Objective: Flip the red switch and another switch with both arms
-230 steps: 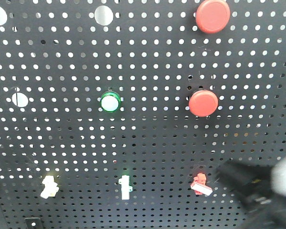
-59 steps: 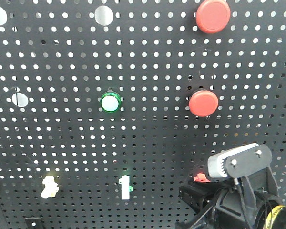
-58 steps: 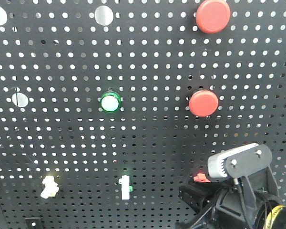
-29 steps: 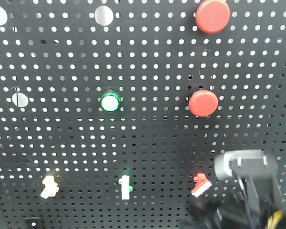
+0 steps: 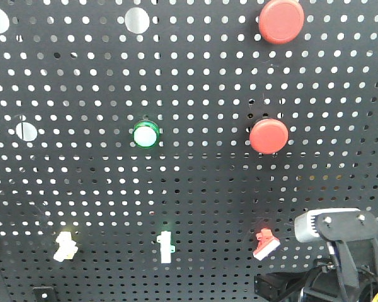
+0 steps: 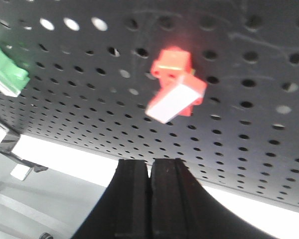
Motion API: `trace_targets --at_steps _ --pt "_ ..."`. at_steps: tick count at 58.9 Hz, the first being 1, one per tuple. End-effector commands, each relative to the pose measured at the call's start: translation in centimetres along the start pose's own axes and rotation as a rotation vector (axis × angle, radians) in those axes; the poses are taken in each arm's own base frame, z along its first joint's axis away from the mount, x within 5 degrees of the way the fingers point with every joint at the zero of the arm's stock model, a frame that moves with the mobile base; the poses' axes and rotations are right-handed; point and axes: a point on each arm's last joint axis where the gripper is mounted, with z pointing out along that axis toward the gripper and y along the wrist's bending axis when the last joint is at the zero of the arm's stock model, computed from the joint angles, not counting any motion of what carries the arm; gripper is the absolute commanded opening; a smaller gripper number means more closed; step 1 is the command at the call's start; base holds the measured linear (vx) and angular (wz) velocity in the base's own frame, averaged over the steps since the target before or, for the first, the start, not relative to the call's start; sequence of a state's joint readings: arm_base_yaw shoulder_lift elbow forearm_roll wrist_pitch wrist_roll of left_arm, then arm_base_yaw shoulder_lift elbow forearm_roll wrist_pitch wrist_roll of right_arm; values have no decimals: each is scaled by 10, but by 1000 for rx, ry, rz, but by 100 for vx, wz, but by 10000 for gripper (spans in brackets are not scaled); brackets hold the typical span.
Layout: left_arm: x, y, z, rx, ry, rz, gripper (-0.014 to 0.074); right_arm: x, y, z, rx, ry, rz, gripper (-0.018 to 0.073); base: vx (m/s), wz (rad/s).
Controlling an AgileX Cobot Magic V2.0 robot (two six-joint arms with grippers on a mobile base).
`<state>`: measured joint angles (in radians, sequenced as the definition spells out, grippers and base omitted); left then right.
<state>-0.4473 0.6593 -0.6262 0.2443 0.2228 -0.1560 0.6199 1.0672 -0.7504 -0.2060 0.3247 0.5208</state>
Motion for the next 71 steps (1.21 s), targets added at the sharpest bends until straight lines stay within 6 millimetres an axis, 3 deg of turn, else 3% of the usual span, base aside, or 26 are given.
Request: trace_targets --at_steps 1,23,34,42,53,63,71 --pt "-18 -1 -3 16 -113 -8 3 -17 5 -9 -45 -114 -18 -6 0 0" --pt "-18 -1 -3 17 -116 -8 3 -17 5 -9 -45 -114 -18 -6 0 0" --pt "-6 3 -10 -18 -107 16 3 -17 5 -9 -45 -114 -18 -6 0 0" --pt "25 12 -28 -119 -97 24 3 -17 5 -9 -43 -110 -18 -6 0 0" --pt "88 15 -51 -272 -66 25 3 -17 5 -9 -42 -109 -18 -6 0 0" --pt "138 10 -59 -331 -58 45 3 -17 5 -9 -42 -109 -18 -6 0 0" --pt "163 6 -62 -348 -149 52 3 -17 5 -9 -42 -109 -18 -6 0 0"
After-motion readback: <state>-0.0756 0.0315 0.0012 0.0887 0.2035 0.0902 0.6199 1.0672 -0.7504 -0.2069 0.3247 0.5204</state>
